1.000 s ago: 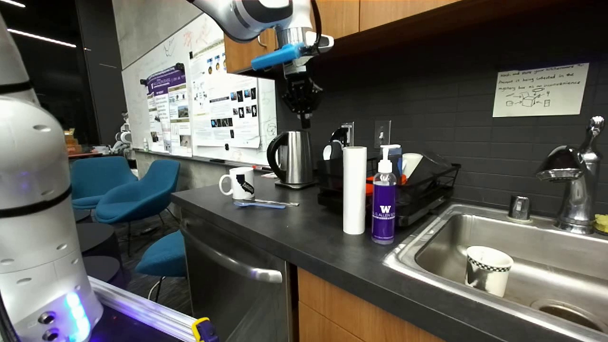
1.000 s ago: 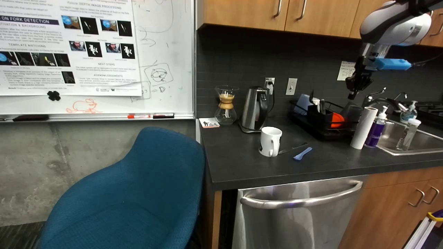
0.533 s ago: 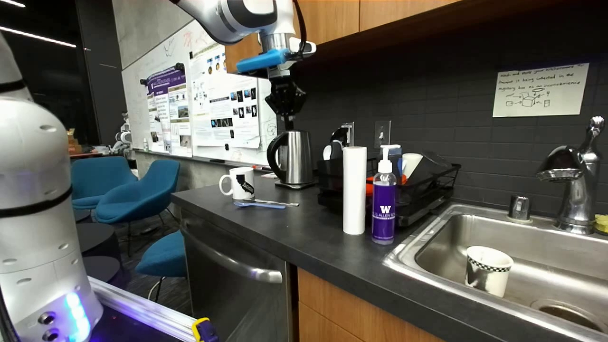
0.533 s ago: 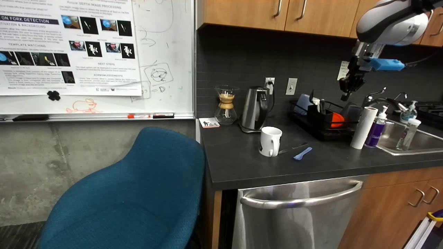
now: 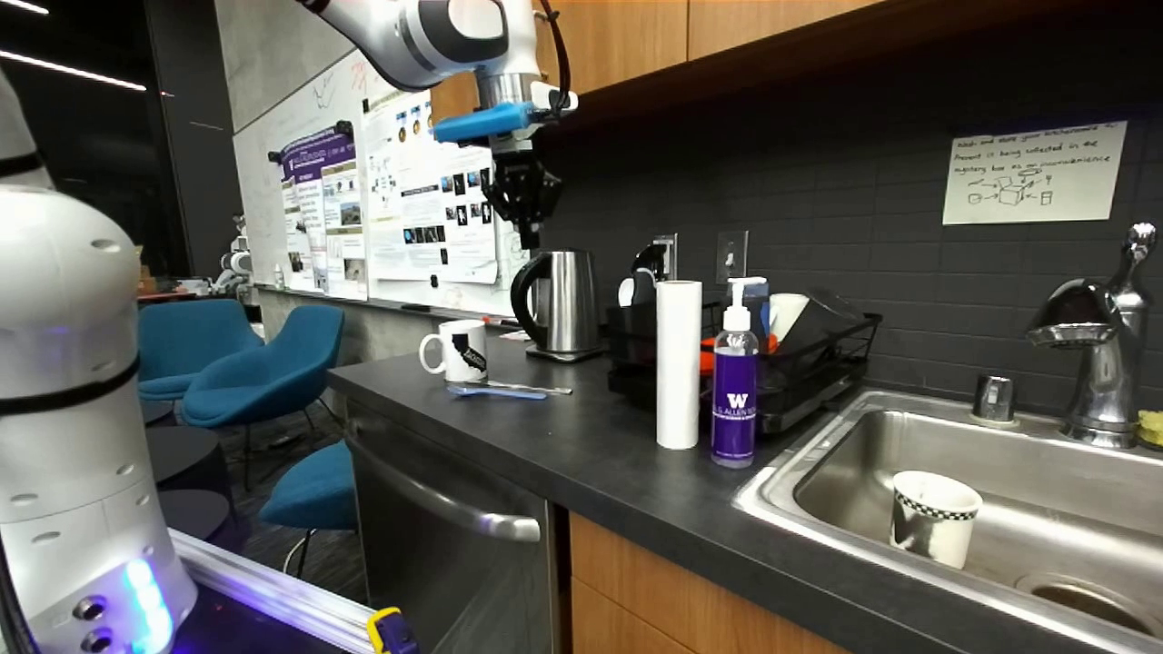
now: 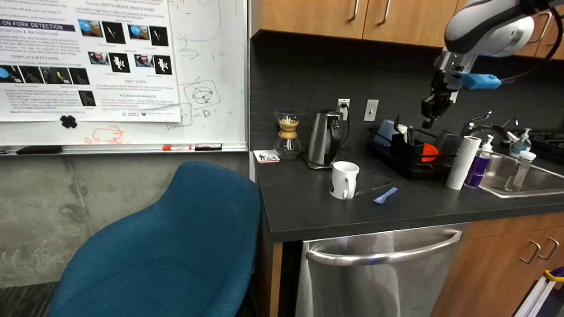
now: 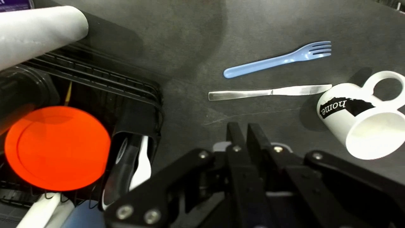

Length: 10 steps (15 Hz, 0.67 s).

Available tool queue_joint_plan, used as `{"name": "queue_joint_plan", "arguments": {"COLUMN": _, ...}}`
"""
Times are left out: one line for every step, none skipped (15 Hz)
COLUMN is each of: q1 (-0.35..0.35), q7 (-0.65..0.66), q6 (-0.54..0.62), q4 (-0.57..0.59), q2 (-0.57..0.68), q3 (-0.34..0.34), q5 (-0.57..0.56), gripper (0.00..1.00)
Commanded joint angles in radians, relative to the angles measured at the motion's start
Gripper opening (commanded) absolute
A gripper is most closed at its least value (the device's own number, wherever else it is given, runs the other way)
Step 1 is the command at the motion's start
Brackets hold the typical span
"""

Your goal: Move the tissue roll to the right

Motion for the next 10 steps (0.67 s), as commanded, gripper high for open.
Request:
{"name": "queue_joint_plan", "arguments": {"q1": 0.017, "q7": -0.028, "q6": 0.010, "q4": -0.020, "q2": -0.024, "q3": 0.007, "q5": -0.010, "gripper": 0.42}}
{"name": "queue_joint_plan", "arguments": {"q1": 0.021, "q7": -0.035, "q6": 0.012, "q4": -0.021, "q2": -0.026, "q3": 0.008, "q5": -0.009, "gripper": 0.50}}
{"name": "queue_joint_plan", "arguments": {"q1": 0.025, "q7": -0.039, "q6": 0.012, "q4": -0.022, "q2": -0.027, "q3": 0.010, "q5": -0.008, "gripper": 0.56}}
{"name": "queue_joint_plan", "arguments": {"q1": 0.028, "q7": -0.045, "q6": 0.014, "q4": -0.024, "q2": -0.028, "q3": 0.011, "q5": -0.008, "gripper": 0.63}}
{"name": "queue_joint_plan", "arguments": {"q1": 0.031, "q7": -0.051, "q6": 0.012, "q4": -0.026, "q2": -0.029, "q3": 0.012, "q5": -0.009, "gripper": 0.69}}
{"name": "queue_joint_plan", "arguments": {"q1": 0.034, "q7": -0.055, "q6": 0.012, "q4": -0.028, "q2": -0.031, "q3": 0.014, "q5": -0.008, "gripper": 0.75}}
{"name": "queue_joint_plan", "arguments": {"q1": 0.036, "q7": -0.056, "q6": 0.012, "q4": -0.031, "q2": -0.033, "q3": 0.017, "q5": -0.010, "gripper": 0.83}}
{"name": "queue_joint_plan", "arguments": {"q1": 0.038, "q7": -0.060, "q6": 0.011, "q4": -0.035, "q2": -0.035, "q3": 0.020, "q5": -0.015, "gripper": 0.89}}
{"name": "queue_joint_plan", "arguments": {"q1": 0.039, "q7": -0.065, "q6": 0.011, "q4": -0.040, "q2": -0.037, "q3": 0.023, "q5": -0.017, "gripper": 0.97}}
{"name": "queue_joint_plan", "arguments": {"q1": 0.040, "q7": -0.062, "q6": 0.013, "q4": -0.046, "q2": -0.040, "q3": 0.027, "q5": -0.022, "gripper": 0.99}}
